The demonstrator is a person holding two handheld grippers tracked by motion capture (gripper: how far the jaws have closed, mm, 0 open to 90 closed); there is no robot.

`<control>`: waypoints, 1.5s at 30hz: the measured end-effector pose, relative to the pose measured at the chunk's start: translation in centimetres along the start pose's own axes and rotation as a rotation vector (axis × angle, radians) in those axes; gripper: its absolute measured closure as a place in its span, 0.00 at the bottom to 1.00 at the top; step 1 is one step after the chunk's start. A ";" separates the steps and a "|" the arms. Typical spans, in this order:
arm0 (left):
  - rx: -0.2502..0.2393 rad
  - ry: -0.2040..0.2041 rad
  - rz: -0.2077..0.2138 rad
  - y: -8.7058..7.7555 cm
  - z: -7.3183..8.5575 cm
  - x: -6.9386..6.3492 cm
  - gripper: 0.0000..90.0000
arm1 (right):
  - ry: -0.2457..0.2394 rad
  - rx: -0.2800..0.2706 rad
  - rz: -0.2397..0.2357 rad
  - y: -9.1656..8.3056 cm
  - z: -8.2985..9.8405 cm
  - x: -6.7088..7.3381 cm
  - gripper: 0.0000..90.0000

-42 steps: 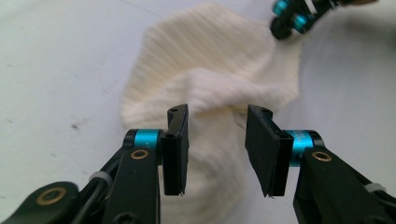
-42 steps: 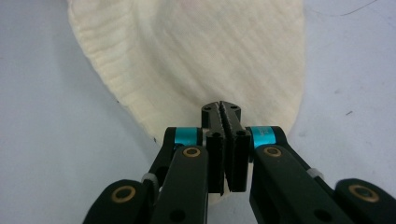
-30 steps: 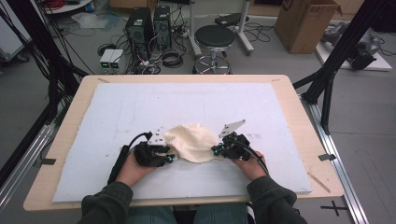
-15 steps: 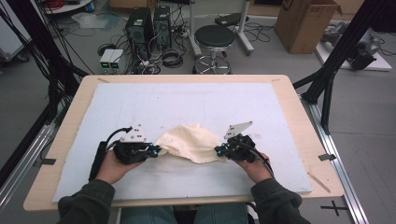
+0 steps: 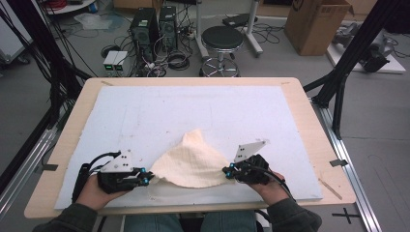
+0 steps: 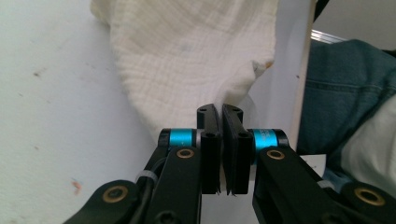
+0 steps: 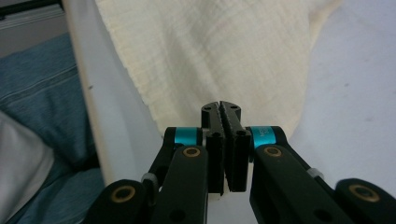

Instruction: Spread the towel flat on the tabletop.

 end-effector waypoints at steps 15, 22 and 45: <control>-0.103 -0.131 -0.049 2.0 -0.6 2.3 0.59 | 0.026 -0.061 -0.020 -1.2 -0.5 -0.1 0.75; -0.081 -0.166 -0.090 5.8 -2.7 4.9 0.53 | 0.079 -0.090 0.010 1.3 -3.3 -5.0 0.64; -0.006 -0.134 -0.008 5.5 -2.9 1.5 0.93 | 0.013 0.015 -0.100 -0.3 -2.2 -2.4 0.96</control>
Point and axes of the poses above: each handheld gripper's, and its own axes: y roughly forward along the jaws, z roughly out of its underside, x roughly to its left, the point moved 2 cm from there along y, roughly forward along the jaws, and after that the axes turned 2 degrees about -y, right-handed, at the moved point
